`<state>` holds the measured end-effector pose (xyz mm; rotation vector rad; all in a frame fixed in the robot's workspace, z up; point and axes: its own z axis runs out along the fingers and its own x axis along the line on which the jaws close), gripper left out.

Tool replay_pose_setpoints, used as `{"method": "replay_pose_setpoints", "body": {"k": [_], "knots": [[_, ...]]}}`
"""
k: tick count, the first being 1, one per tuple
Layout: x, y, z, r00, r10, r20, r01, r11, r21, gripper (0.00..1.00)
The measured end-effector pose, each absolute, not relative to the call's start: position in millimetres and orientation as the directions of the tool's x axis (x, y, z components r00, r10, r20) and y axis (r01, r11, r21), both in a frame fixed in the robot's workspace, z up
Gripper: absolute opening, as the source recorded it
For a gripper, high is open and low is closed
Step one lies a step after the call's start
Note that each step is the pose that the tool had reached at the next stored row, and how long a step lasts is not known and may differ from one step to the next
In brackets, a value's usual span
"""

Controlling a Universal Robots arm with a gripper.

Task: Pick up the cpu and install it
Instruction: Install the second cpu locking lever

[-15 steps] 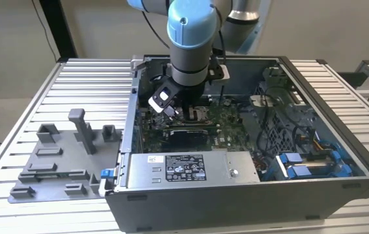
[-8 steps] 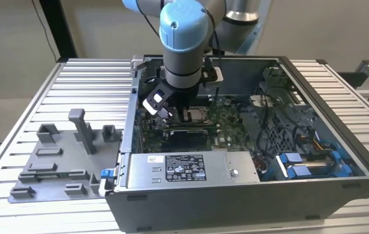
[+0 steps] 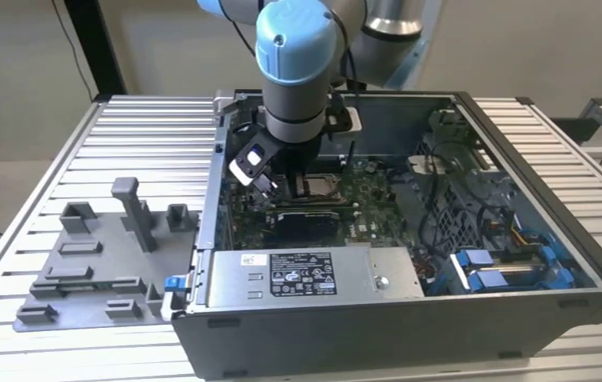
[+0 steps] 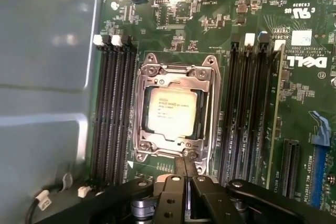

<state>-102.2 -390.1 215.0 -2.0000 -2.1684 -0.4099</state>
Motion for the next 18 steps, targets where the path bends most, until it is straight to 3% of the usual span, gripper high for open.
{"method": "replay_pose_setpoints", "body": {"k": [10, 18], "knots": [[-100.9, -400.3, 260.5, -0.086, 0.949, 0.302, 0.994, 0.061, 0.090, 0.00], [-81.1, -408.0, 262.0, -0.083, 0.950, 0.302, 0.994, 0.059, 0.090, 0.00]]}}
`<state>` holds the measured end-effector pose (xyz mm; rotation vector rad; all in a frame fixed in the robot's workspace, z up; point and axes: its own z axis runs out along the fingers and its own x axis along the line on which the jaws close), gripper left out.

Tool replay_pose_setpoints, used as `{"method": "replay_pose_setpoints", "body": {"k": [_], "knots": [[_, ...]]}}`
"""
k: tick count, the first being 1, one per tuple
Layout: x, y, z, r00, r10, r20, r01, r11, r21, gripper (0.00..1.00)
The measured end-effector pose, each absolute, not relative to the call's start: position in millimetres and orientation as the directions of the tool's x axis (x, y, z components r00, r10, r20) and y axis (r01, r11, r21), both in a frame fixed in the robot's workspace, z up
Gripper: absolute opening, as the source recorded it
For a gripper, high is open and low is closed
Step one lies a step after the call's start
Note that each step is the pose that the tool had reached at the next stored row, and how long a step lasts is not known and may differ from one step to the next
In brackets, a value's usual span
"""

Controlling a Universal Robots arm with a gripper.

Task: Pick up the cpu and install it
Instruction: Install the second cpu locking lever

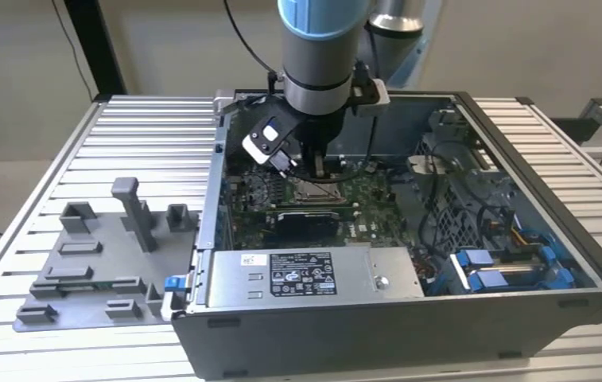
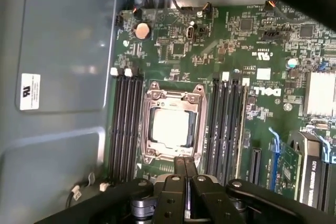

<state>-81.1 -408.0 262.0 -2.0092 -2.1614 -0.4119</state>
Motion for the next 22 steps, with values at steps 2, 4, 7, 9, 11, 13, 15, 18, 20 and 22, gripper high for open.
{"method": "replay_pose_setpoints", "body": {"k": [2, 4, 7, 9, 11, 13, 15, 18, 20, 22], "knots": [[-81.0, -408.0, 258.4, -0.079, 0.950, 0.302, 0.994, 0.054, 0.091, 0.00], [-81.0, -408.0, 254.8, -0.075, 0.950, 0.302, 0.995, 0.049, 0.091, 0.00], [-81.0, -407.9, 249.3, -0.070, 0.951, 0.302, 0.995, 0.045, 0.091, 0.00], [-81.0, -407.5, 245.7, -0.067, 0.951, 0.302, 0.995, 0.042, 0.091, 0.00], [-82.4, -407.1, 242.0, -0.063, 0.951, 0.302, 0.995, 0.037, 0.091, 0.00], [-86.0, -406.4, 239.5, -0.058, 0.951, 0.302, 0.995, 0.032, 0.091, 0.00], [-90.1, -405.5, 237.2, -0.052, 0.952, 0.302, 0.996, 0.025, 0.091, 0.00], [-93.2, -405.1, 232.4, -0.038, 0.953, 0.302, 0.996, 0.011, 0.090, 0.00], [-93.8, -404.9, 228.6, -0.024, 0.953, 0.302, 0.996, -0.004, 0.091, 0.00], [-95.0, -404.7, 225.3, -0.012, 0.953, 0.302, 0.996, -0.016, 0.091, 0.00]]}}
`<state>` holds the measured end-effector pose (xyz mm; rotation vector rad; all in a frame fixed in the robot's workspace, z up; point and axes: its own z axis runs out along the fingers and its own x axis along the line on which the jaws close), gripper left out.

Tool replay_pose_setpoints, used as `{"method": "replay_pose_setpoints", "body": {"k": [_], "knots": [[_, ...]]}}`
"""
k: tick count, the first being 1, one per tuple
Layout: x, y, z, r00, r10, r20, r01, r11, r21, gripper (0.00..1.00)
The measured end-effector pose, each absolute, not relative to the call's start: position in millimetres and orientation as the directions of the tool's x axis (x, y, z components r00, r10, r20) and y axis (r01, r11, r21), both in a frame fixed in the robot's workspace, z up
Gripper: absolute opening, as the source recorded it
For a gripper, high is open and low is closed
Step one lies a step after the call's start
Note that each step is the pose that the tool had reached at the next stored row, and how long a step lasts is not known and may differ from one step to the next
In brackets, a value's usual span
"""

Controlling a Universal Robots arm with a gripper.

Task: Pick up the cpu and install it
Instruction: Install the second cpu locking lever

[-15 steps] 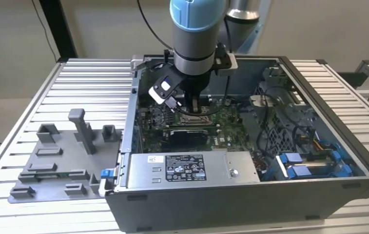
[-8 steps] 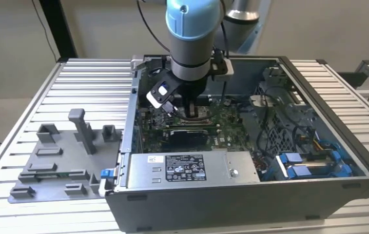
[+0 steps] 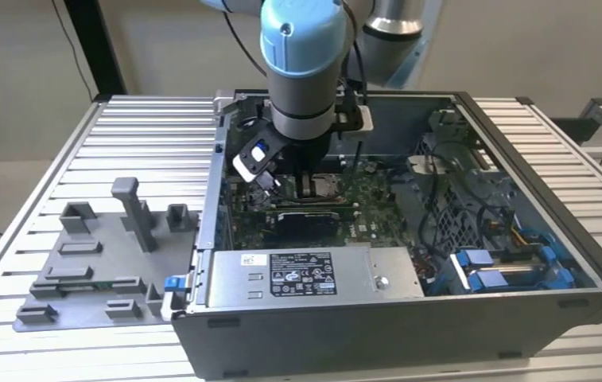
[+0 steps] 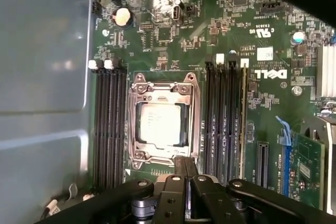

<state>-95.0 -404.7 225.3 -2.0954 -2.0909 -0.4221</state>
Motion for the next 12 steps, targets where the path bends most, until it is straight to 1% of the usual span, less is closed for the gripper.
{"method": "replay_pose_setpoints", "body": {"k": [12], "knots": [[-109.9, -403.8, 212.1, 0.041, 0.951, 0.306, 0.993, -0.072, 0.090, 0.00]]}}
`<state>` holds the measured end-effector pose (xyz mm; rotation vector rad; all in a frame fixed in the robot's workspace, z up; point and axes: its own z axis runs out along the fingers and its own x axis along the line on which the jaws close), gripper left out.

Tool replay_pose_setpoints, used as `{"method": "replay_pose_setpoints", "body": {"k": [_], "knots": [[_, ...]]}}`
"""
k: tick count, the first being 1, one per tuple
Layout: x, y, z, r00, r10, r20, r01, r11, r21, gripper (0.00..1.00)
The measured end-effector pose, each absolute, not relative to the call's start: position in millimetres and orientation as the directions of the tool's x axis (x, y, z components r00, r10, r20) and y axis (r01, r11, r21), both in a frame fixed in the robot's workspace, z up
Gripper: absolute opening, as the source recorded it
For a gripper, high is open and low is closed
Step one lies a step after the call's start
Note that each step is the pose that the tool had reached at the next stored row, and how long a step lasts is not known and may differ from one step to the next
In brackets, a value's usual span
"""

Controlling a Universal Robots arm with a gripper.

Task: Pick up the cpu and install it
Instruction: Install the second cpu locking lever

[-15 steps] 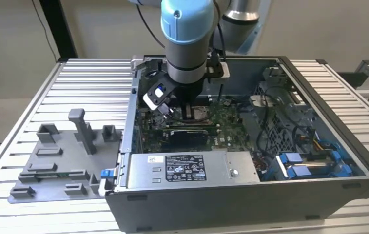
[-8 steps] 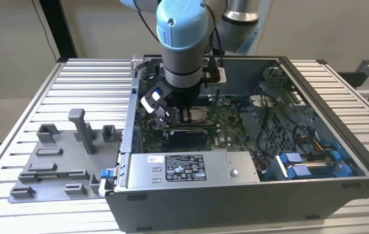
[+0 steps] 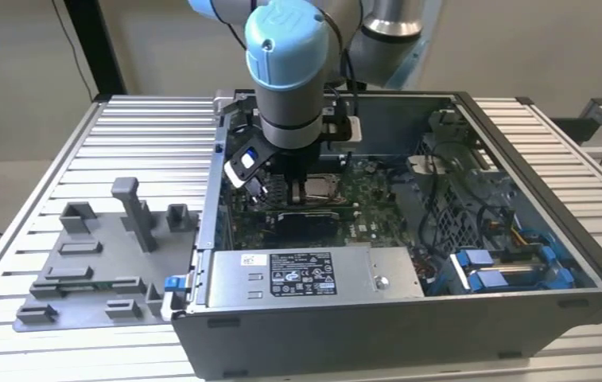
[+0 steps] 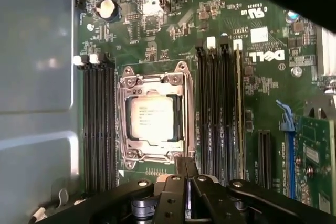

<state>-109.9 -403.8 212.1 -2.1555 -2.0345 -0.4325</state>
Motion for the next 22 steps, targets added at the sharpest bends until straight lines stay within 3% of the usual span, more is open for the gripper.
{"method": "replay_pose_setpoints", "body": {"k": [22], "knots": [[-112.7, -398.0, 195.4, 0.087, 0.945, 0.315, 0.989, -0.120, 0.089, 0.00]]}}
